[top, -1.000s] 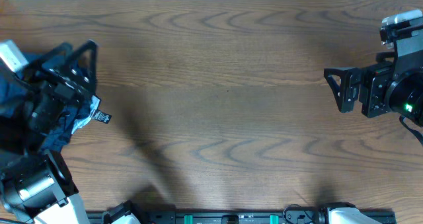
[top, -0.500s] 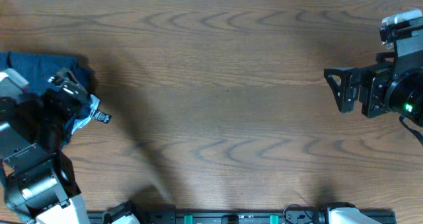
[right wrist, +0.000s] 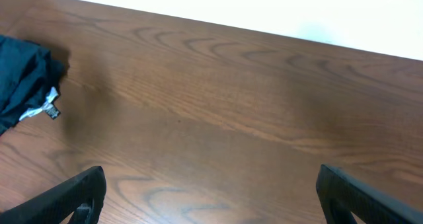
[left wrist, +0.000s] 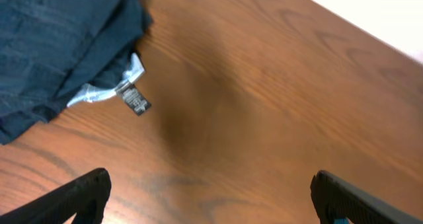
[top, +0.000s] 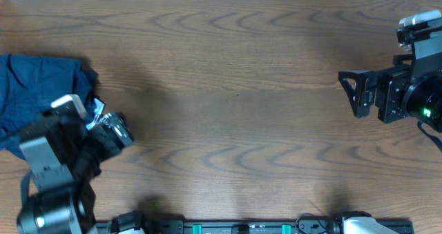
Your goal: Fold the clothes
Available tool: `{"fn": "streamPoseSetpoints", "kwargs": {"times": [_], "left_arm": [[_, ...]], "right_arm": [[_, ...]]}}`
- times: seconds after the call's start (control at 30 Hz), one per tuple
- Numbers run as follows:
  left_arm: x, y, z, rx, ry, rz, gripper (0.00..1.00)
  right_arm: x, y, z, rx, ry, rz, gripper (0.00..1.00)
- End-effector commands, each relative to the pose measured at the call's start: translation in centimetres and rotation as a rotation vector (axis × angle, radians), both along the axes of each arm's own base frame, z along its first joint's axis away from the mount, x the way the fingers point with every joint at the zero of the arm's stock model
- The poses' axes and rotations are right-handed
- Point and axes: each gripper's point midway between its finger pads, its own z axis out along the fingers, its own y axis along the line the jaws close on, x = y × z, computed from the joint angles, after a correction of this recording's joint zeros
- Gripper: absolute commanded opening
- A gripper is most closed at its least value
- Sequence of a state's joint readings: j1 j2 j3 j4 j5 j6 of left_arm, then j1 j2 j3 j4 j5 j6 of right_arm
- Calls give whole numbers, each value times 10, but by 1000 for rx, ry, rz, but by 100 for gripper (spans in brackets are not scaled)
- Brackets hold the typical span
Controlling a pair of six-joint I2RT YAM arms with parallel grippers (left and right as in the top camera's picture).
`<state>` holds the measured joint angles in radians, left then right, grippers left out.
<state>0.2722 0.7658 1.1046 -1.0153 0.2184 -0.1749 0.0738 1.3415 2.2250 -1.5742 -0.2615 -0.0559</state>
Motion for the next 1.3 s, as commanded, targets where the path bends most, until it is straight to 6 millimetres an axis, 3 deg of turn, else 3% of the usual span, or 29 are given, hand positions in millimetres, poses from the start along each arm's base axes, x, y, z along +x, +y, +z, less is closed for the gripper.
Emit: {"fn": "streamPoseSetpoints", "kwargs": {"times": [0.0, 0.13, 0.3, 0.4, 0.63, 0.83, 1.1, 1.27], "left_arm": [[-16, -13, 10, 54, -38, -66, 98], [-35, -30, 12, 39, -58, -132, 98], [-41, -32, 18, 55, -92, -137, 98], [-35, -33, 25, 53, -129, -139, 98], [-9, -29, 69, 44, -334, -102, 98], [0, -32, 95, 58, -454, -123, 98], [-32, -30, 116, 116, -633, -89, 98], [-52, -23, 99, 142, -680, -46, 98]], "right_arm": [[0, -1, 1, 2, -2, -3, 99], [0, -1, 1, 2, -2, -3, 99], [0, -1, 1, 2, -2, -3, 99], [0, -1, 1, 2, -2, -3, 99], [0, -1, 1, 2, -2, -3, 99], [0, -1, 1, 2, -2, -3, 99], [0, -1, 1, 2, -2, -3, 99], [0, -1, 1, 2, -2, -3, 99]]}}
